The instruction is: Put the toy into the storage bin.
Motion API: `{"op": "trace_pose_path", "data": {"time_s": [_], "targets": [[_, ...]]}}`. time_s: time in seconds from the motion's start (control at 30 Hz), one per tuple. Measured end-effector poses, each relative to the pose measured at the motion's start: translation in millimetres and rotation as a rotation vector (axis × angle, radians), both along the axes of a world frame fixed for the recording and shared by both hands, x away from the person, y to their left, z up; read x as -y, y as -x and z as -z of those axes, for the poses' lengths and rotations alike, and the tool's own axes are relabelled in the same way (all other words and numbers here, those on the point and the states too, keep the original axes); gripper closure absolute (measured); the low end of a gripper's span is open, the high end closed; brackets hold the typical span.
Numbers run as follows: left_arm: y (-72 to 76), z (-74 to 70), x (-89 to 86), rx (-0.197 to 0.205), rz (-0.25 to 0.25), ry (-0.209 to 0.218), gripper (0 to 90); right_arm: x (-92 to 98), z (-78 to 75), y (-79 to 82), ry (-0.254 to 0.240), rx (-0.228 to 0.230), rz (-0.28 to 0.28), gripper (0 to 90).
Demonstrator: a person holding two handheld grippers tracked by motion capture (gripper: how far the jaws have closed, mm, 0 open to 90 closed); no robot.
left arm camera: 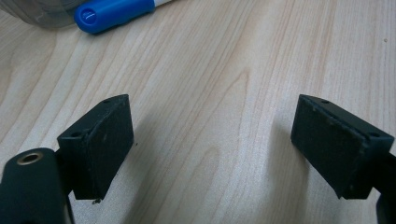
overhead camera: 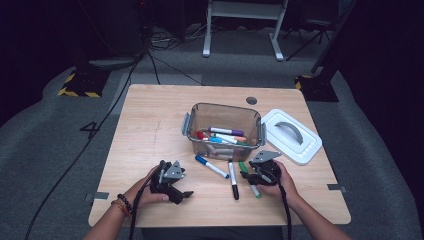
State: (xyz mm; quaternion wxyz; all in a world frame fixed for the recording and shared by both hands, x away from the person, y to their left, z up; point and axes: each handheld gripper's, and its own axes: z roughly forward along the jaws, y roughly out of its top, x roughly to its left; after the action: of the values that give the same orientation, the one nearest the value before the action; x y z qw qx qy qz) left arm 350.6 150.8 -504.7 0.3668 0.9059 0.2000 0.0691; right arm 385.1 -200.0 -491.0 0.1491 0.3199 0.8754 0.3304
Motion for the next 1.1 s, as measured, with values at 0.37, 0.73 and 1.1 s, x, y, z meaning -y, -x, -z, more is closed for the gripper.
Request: {"op": "trace_pose_path", "data": {"time_s": [0.37,0.73,1.1], "targets": [[0.0,0.0,0.0,0.0,0.0,0.0,13.5,11.2,0.8,-5.1,-0.039,-0.015,-0.058,74.3],[-0.1,-0.1,-0.1,0.0,0.001,-0.002,13.5,28.6,-5.5,-2.7,-0.066,-0.015,-0.079,74.7],[-0.1,-0.1,-0.1,0.0,0.002,-0.002,13.5,52.0,-28.4,11.6,-0.101,0.063,-0.082,74.8]]}}
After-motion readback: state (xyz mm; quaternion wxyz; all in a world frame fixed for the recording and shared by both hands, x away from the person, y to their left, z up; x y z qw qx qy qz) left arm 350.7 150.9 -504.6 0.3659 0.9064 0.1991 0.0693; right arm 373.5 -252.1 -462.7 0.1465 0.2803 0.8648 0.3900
